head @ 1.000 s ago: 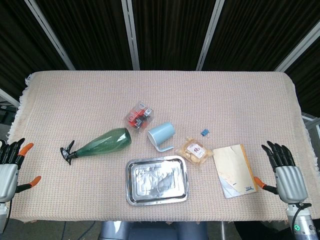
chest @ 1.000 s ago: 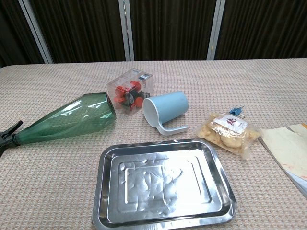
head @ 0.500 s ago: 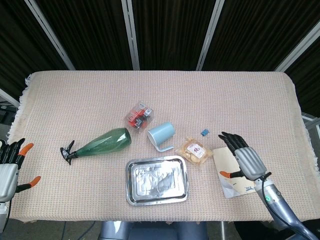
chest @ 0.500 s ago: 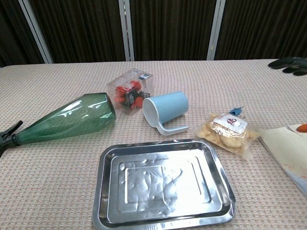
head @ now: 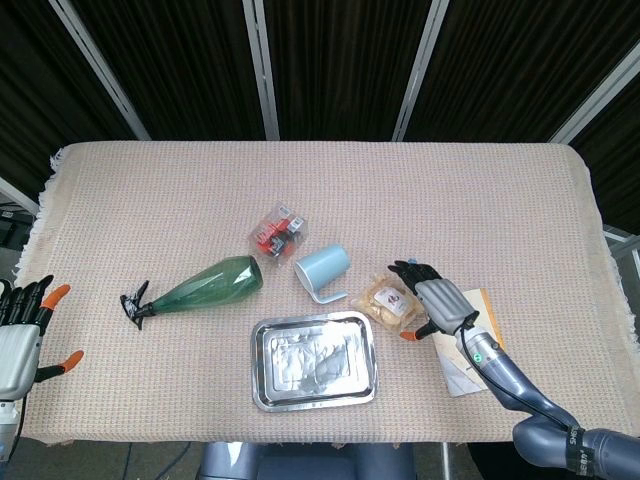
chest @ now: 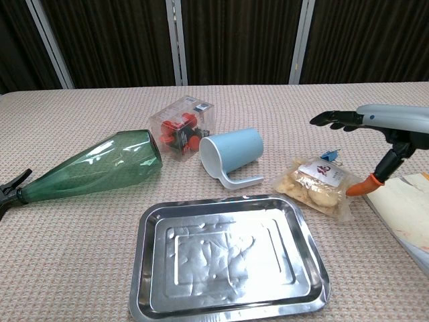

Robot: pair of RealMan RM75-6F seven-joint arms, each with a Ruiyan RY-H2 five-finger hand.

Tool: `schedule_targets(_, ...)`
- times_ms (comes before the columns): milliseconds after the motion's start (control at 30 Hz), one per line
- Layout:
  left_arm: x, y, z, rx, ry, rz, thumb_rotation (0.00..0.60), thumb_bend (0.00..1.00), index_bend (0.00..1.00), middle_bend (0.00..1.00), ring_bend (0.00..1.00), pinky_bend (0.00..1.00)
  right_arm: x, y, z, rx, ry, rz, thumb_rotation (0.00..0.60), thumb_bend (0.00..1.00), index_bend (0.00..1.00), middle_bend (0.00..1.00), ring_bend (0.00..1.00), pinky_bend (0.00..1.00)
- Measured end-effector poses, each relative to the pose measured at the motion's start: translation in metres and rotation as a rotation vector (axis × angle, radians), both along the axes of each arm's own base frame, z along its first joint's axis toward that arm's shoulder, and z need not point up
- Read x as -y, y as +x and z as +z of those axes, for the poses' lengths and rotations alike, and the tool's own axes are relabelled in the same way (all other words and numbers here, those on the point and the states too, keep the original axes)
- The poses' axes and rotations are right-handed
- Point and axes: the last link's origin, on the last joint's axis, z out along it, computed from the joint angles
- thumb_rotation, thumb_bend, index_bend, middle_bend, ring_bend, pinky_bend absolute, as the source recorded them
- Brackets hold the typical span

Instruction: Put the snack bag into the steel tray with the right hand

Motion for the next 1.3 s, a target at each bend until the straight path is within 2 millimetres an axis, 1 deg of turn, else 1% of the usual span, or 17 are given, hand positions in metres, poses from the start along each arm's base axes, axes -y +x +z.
schedule_targets(200,0.0,-0.003,-0.001,0.001,-0.004,0.009,0.6,0.07,0.13,0.0,0.0,0.0,0.003,0.003,-0.012,-0.041,0.013,0.006,0.6,0.0,0.01,0.0,0.0,0.06)
schedule_targets(467,0.001,-0.008,-0.002,0.004,-0.005,0.021,0.6,0.07,0.13,0.0,0.0,0.0,0.007,0.002,-0.036,-0.113,0.037,0.003,0.6,0.0,0.01,0.0,0.0,0.06)
schedule_targets(600,0.002,-0.01,-0.002,0.006,-0.005,0.028,0.6,0.07,0.12,0.0,0.0,0.0,0.009,0.0,-0.041,-0.136,0.041,-0.004,0.6,0.0,0.02,0.0,0.0,0.06)
schedule_targets(700,0.002,-0.012,-0.003,0.007,-0.005,0.031,0.6,0.07,0.12,0.0,0.0,0.0,0.01,-0.001,-0.043,-0.149,0.042,-0.005,0.6,0.0,0.03,0.01,0.0,0.09)
schedule_targets(800,0.002,-0.013,-0.003,0.009,-0.004,0.03,0.6,0.07,0.13,0.0,0.0,0.0,0.012,-0.002,-0.047,-0.167,0.043,0.0,0.6,0.0,0.08,0.05,0.0,0.13)
schedule_targets(867,0.002,-0.013,-0.003,0.01,-0.002,0.031,0.6,0.07,0.13,0.0,0.0,0.0,0.013,-0.003,-0.05,-0.185,0.042,0.003,0.6,0.0,0.13,0.08,0.01,0.18)
schedule_targets(933,0.003,-0.014,-0.003,0.011,-0.001,0.032,0.6,0.07,0.13,0.0,0.0,0.0,0.014,-0.004,-0.052,-0.198,0.043,0.005,0.6,0.0,0.19,0.12,0.04,0.24)
schedule_targets(1000,0.003,-0.015,-0.003,0.011,-0.001,0.035,0.6,0.07,0.13,0.0,0.0,0.0,0.015,-0.004,-0.054,-0.207,0.044,0.009,0.6,0.0,0.26,0.18,0.11,0.32)
schedule_targets(1067,0.003,-0.015,-0.003,0.011,-0.001,0.037,0.6,0.07,0.13,0.0,0.0,0.0,0.016,-0.004,-0.055,-0.208,0.04,0.013,0.6,0.03,0.35,0.25,0.2,0.43)
schedule_targets(1167,0.004,-0.017,-0.003,0.013,-0.001,0.04,0.6,0.07,0.13,0.0,0.0,0.0,0.018,-0.003,-0.054,-0.207,0.029,0.022,0.6,0.06,0.41,0.3,0.27,0.5)
schedule_targets(1300,0.004,-0.018,-0.003,0.015,-0.004,0.043,0.6,0.07,0.13,0.0,0.0,0.0,0.02,0.005,-0.046,-0.175,-0.01,0.045,0.6,0.07,0.47,0.33,0.33,0.55)
